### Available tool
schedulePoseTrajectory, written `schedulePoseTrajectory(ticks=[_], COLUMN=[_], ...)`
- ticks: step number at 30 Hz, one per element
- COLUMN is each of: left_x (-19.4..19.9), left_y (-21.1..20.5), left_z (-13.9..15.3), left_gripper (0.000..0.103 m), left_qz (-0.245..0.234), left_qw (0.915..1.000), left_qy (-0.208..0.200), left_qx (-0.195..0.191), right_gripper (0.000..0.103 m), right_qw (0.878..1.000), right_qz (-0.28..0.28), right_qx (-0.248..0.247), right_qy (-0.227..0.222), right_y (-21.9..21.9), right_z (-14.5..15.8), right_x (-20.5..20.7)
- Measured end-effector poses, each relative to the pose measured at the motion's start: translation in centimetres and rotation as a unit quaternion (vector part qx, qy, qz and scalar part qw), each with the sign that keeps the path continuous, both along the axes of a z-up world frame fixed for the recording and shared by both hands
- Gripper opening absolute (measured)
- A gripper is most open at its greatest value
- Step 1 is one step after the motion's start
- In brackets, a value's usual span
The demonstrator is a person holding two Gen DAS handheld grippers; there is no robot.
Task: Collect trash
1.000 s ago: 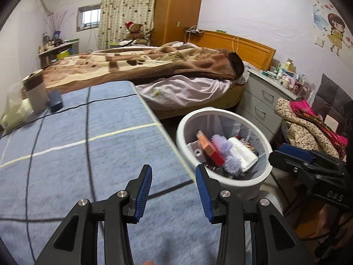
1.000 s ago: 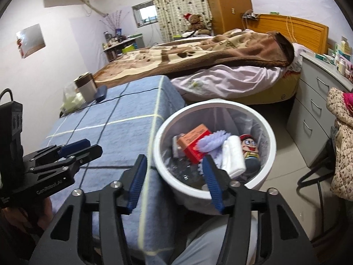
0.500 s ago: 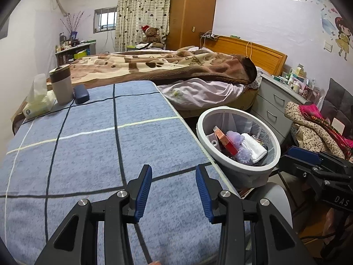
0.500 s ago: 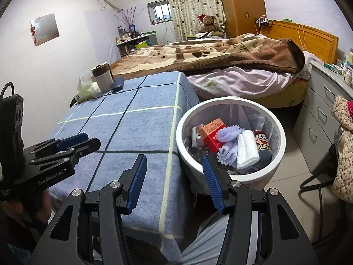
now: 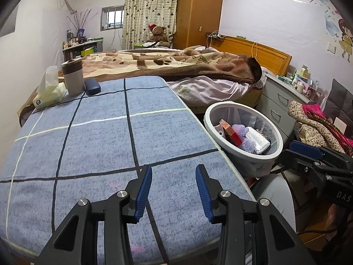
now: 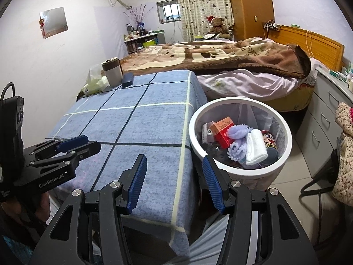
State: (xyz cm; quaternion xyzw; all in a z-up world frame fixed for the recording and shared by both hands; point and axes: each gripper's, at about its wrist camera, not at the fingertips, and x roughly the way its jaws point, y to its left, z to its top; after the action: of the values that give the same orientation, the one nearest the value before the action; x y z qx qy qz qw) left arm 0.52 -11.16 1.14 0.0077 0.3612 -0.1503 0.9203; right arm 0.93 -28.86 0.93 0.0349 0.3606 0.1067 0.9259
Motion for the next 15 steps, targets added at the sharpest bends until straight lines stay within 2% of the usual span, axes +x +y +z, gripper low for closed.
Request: schedulePoseTrajectory(ticks=[15], left_x=[0.0], left_y=[0.2], left_z=[0.1], left_gripper=[0.041], left_qz=[0.003], left_qw=[1.0], left_qy=[0.0], left_qx=[-0.004], right_gripper=[0.054], right_qw=[1.0], right_qz=[0.002], right_qx=[0.0], right_qy=[0.0], right_y=[0.13], right_z=[0.0], right_x=[-0.04])
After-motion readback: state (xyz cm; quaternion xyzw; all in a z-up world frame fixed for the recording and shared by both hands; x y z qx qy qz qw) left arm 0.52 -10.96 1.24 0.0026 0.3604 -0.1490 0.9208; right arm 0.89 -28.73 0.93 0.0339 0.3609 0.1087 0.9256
